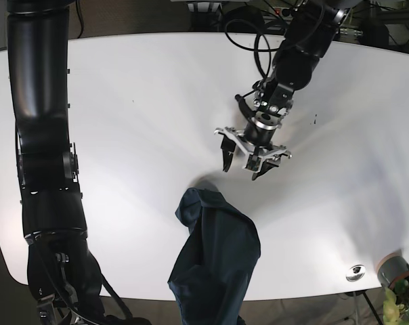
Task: Fold the T-shirt properly
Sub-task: 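Grasp the hanging shirt with the left gripper below the right gripper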
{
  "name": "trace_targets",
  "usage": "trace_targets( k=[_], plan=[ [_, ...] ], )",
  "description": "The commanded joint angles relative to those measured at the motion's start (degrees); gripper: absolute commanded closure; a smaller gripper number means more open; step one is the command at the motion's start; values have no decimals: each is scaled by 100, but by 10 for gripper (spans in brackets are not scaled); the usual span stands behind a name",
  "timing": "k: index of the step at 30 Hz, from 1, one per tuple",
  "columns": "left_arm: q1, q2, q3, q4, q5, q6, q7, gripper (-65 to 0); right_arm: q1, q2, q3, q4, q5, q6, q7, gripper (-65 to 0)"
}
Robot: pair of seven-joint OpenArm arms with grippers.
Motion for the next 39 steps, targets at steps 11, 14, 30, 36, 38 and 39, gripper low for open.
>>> trace_targets(
  k=[11, 14, 30, 36, 38, 39],
  plan=[
    [-1454, 1246, -24, -1974, 18, 12, -171, -394, 262, -13, 29, 86, 84, -5, 240, -24],
    [-1717, 1378, -24, -2352, 18, 12, -171, -394, 262, -13, 29, 77, 84, -5, 240, -24],
    [-2201, 1193, -50, -3064, -26, 3, -153, 0, 262, 277, 64, 86, 84, -5, 249, -24],
    [-2183, 859, -463, -2414, -26, -15, -101, 0, 262, 471, 73, 59, 75, -5, 486, -24],
    [-2183, 692, -657, -1983, -26, -23, 146, 0, 262, 655, 64, 33, 75, -23, 662, -24],
    [-2183, 648, -727, -1816, -26, -23, 277, 0, 262, 708, 56, -20, 75, -23, 715, -24]
  ],
)
